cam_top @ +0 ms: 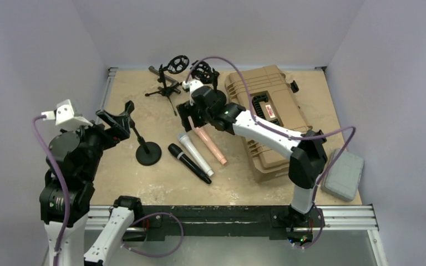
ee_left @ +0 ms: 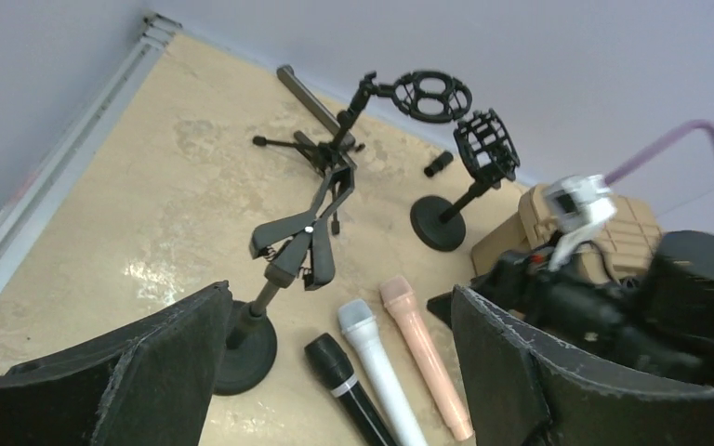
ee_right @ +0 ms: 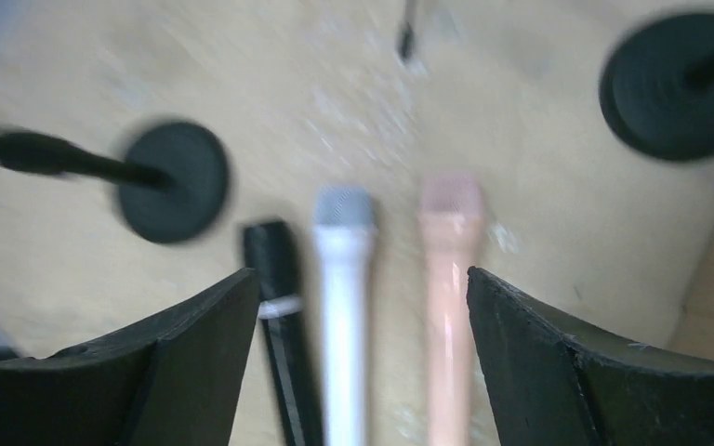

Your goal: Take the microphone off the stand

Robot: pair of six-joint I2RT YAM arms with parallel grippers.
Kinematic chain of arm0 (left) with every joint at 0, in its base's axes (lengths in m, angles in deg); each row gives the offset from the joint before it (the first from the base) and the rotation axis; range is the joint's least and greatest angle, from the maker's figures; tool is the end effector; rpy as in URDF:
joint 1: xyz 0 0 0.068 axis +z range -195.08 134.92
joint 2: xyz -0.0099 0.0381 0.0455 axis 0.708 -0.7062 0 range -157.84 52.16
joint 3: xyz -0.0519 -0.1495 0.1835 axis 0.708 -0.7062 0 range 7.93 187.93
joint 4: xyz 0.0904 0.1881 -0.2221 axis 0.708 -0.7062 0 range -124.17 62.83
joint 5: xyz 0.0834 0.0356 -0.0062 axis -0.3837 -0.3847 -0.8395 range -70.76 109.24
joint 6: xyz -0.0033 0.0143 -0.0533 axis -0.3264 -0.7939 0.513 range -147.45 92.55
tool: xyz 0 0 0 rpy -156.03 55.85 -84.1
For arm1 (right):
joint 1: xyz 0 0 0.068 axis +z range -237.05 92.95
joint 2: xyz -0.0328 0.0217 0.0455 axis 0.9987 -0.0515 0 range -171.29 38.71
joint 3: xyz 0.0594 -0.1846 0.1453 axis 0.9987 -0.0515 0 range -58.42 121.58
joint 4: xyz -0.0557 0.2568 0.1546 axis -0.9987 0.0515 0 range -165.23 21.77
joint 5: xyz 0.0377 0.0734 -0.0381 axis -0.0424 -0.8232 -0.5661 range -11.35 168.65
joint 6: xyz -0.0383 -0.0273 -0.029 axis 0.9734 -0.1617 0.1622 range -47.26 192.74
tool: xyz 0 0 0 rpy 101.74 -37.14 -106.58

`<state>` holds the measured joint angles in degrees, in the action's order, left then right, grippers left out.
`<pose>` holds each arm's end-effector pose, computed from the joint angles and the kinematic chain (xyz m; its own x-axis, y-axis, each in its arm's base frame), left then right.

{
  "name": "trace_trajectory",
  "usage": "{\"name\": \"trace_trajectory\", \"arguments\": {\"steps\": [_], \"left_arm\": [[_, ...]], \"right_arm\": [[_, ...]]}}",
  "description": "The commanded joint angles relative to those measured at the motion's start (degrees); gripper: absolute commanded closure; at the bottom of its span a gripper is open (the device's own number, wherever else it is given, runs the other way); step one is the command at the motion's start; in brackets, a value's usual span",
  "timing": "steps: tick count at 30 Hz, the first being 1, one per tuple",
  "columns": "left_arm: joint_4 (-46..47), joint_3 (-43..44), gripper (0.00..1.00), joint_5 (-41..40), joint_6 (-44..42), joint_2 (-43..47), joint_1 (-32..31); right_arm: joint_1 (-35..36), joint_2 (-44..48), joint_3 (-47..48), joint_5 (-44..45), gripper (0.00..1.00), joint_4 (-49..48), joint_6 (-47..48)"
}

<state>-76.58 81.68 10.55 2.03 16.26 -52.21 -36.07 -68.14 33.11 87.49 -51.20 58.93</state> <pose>0.1331 -0.0109 0.4533 -0.1611 -0.4701 -0.8678 -0.1188 0.8821 -0.4558 0.3001 0.3613 0.2464 -0.5530 -0.3080 -0.7742 -0.5776 0.8113 0.0899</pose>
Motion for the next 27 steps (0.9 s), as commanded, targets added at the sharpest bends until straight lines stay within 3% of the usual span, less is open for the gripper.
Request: {"name": "trace_trajectory", "arguments": {"steps": [1, 5, 10, 16, 27], "left_arm": [[3.7, -1.4, 0.15, -7.8, 1.2, 5.7, 0.1], [5.6, -4.1, 0.15, -11.9, 0.9, 11.2, 0.1], [3.9, -4.8, 0.16, -15.1, 2.0, 14.2, 0.2], [4.2, -6.8, 0.16, -16.2, 2.9, 16.5, 0.1], [4.9, -7.1, 0.16, -17.1, 1.0, 17.1, -0.2]], "right_arm": [[0.0, 6.4, 5.5, -10.5, 0.19, -9.7, -10.4], [0.0, 7.7, 3.8, -26.7, 0.14, -25.3, -25.6], [0.2, 5.8, 1.2, -35.6, 0.06, -40.8, -42.3], [1.2, 0.4, 6.6, -34.8, 0.06, -40.6, -45.3], [5.6, -9.0, 15.9, -33.8, 0.17, -37.8, -46.3]]}}
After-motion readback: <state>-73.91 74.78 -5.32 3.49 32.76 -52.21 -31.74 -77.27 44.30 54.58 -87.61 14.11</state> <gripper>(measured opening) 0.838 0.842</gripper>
